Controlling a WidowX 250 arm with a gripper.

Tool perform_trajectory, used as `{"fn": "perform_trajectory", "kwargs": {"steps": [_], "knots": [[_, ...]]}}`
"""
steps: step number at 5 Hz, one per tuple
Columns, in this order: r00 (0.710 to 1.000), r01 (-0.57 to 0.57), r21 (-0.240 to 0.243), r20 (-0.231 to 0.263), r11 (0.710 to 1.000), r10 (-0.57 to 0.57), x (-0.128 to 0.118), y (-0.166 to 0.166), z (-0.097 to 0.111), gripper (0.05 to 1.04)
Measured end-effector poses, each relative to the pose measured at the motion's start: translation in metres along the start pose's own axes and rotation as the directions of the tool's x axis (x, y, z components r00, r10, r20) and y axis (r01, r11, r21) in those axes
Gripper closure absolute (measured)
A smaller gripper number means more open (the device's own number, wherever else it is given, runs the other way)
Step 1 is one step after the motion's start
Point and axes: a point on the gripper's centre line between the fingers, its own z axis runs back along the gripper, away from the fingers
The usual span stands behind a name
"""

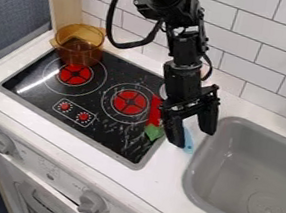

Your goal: Move the blue spatula to the right stove

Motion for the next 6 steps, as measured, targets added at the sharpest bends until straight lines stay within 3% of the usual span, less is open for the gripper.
{"fn": "perform_trajectory", "kwargs": {"steps": [1,3,5,6], "knots": [[1.000,-0.013,0.031,-0.009,0.999,0.013,0.004,0.005,-0.012,0.083],[0.995,0.051,0.021,0.088,0.998,-0.053,0.011,-0.001,-0.016,0.083],[0.985,0.122,-0.008,0.120,0.993,-0.120,0.013,-0.009,-0.019,0.136],[0.983,0.127,-0.011,0.135,0.992,-0.124,0.014,-0.012,-0.020,0.422]]}}
